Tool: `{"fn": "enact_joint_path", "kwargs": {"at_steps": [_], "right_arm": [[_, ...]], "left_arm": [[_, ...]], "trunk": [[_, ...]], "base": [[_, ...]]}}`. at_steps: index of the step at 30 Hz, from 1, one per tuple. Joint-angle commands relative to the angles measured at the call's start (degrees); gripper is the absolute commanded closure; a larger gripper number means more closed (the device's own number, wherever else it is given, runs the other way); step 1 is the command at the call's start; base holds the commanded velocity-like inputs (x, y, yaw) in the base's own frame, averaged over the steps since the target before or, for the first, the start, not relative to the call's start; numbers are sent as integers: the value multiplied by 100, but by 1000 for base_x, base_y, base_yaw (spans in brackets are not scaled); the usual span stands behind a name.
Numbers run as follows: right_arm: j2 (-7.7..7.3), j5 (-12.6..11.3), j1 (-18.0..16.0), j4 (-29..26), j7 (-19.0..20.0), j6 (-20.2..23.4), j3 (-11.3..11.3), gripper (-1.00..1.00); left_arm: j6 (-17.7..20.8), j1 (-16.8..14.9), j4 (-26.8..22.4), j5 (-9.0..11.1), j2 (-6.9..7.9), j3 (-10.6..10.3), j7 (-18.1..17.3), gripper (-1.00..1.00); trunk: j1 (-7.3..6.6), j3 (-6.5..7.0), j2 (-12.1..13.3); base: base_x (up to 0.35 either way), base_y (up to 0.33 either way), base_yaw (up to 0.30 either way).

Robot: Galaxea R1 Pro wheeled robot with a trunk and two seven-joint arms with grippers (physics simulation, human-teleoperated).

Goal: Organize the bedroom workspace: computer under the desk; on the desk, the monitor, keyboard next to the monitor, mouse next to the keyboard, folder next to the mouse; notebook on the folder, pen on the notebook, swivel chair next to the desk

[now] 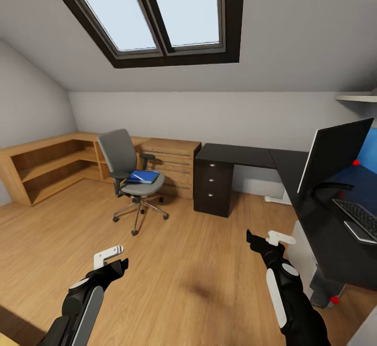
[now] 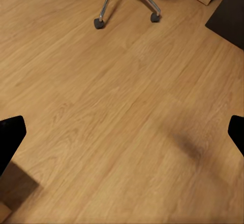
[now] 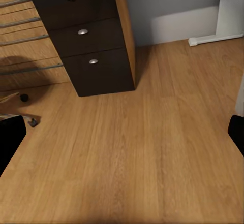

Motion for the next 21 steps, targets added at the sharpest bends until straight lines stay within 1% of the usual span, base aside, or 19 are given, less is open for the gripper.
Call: {"fn": "enact_joint_path", "kwargs": {"at_steps": [1,5,6,10,14,21], "right_arm": [[3,-20,-3,-16,-16,28,3,-100],[1,-22,-3,-50,-16,24,23,-100],[0,-20,55,-202,-14,13,31,-100],[-4,-19,93,-229,-15,-5,32,-100],[-11,-19,105,-228,-12,-10,32,-100],[-17,-19,110,-207,-7,-7,32,-100]], "left_arm": [[20,-4,-5,60,-3,-1,44,-100],[17,-4,6,53,-2,-27,44,-100],[10,-4,28,48,-2,-159,41,-100],[9,-4,35,42,-1,-258,63,-100],[4,-4,38,39,-3,-290,66,-100],[0,-4,35,27,-3,-365,71,-100]], "trunk": [[-1,-7,-4],[-1,-7,-4],[-1,-7,-4],[-1,-6,-4],[-1,1,-4],[-1,19,-4]], "base": [[-19,-1,0],[-9,-1,0],[-1,-157,0],[0,-236,-28],[0,-290,-173],[0,-305,-242]]}}
